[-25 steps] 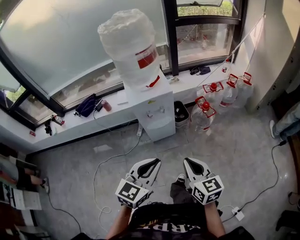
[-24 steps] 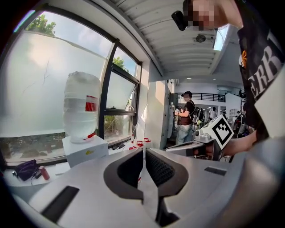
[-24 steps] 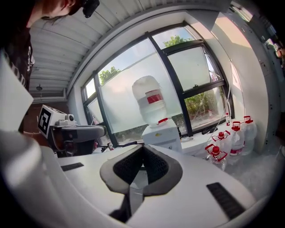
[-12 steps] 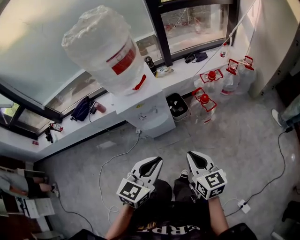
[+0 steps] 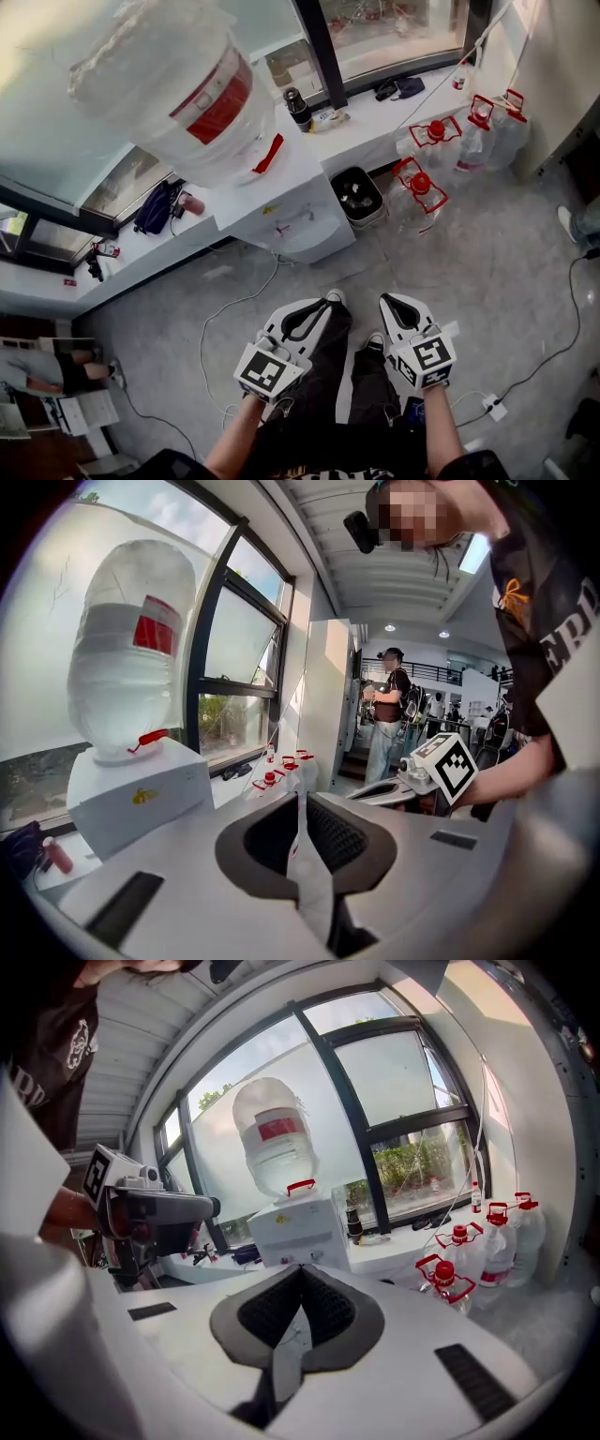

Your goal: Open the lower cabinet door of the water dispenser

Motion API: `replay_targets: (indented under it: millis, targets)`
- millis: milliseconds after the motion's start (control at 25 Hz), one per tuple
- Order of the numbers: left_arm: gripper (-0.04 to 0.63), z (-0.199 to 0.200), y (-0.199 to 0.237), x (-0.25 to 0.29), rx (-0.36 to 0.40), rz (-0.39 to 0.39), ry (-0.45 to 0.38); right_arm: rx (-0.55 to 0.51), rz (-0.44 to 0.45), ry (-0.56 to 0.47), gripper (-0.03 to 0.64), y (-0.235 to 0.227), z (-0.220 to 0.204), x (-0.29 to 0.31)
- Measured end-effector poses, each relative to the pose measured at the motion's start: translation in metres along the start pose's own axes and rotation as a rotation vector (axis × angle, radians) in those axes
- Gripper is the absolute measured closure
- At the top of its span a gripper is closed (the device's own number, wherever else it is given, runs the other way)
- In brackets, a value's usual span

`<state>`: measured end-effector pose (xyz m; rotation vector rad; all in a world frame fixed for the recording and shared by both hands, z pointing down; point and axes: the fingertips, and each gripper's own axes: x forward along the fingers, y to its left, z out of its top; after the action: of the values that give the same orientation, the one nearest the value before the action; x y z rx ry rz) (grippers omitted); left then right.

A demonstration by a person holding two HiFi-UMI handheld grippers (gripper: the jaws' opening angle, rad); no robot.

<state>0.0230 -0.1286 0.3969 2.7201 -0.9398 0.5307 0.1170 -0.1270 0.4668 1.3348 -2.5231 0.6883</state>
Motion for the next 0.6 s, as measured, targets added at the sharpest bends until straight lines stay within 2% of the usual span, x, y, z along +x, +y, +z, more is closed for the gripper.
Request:
replay_targets:
  millis: [240, 400, 480, 600]
  targets:
    - [0.566, -0.054, 0.048, 0.050, 0.001, -0.037, 0.050, -0.040, -0.021, 0.011, 0.606, -0.053, -0.039, 0.085]
    - [0.566, -0.089, 0.083, 0.084, 0.009, -0.054, 0.080, -0.097, -0.021, 0.065, 0.565, -0.084, -0.073, 0.149]
    - [0.566, -0.103, 0.099, 0.103, 0.035, -0.063, 0.085, -0.131, -0.020, 0.089, 0.548, -0.098, -0.092, 0.177]
    - [0.566, -0.126, 0.121, 0.136, 0.114, -0.096, 0.123, -0.152, -0.006, 0.120, 0.522, -0.121, -0.119, 0.218]
